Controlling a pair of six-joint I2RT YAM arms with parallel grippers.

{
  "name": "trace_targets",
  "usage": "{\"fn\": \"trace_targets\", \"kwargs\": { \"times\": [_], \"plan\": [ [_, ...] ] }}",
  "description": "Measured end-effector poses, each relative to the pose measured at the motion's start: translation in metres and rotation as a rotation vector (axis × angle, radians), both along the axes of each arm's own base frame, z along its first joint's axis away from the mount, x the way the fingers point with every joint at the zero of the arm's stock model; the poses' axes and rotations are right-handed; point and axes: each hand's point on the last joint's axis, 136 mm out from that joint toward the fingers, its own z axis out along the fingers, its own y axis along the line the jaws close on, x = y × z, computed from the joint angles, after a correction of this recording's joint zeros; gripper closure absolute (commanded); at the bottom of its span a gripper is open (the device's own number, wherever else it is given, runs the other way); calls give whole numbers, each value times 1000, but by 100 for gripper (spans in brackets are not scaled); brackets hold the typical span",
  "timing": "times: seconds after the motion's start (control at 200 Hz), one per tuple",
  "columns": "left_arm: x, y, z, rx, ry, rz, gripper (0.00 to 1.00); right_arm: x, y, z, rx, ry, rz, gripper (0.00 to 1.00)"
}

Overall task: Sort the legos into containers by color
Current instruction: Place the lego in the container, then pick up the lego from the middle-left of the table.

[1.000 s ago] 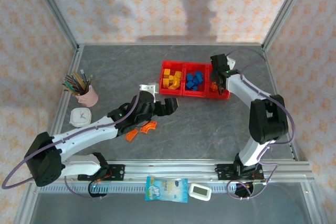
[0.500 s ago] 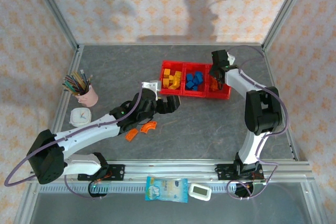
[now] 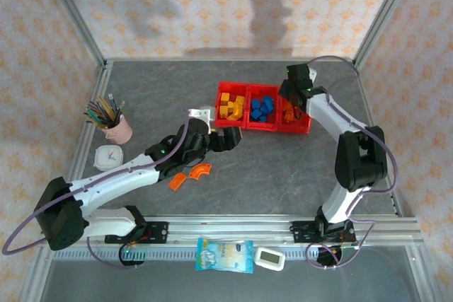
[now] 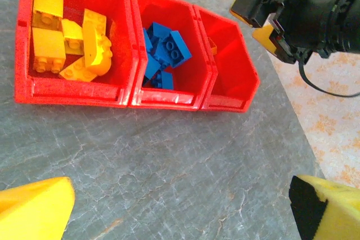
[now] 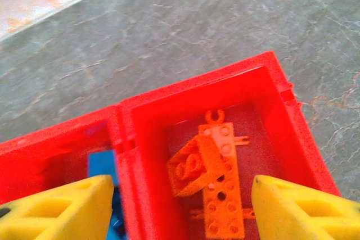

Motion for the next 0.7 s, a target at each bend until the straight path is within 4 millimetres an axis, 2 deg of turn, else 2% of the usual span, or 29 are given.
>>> {"fn": "trace_targets", "kwargs": {
  "times": [0.12,0.245,0.536,0.701],
  "plan": [
    [-3,11,16,-18,-39,29,1,-18,34,12,9,-22,83,31],
    [-10,28,23,-22,-64,67,1,-40,78,11,10,-17,191,29],
    [-31,81,9,-23,-51,187,1,-102,186,1,-2,10,473,24],
    [-43,111,4,-32,-35,267,1,-131,247,-24,-13,51,620,20]
  ]
}}
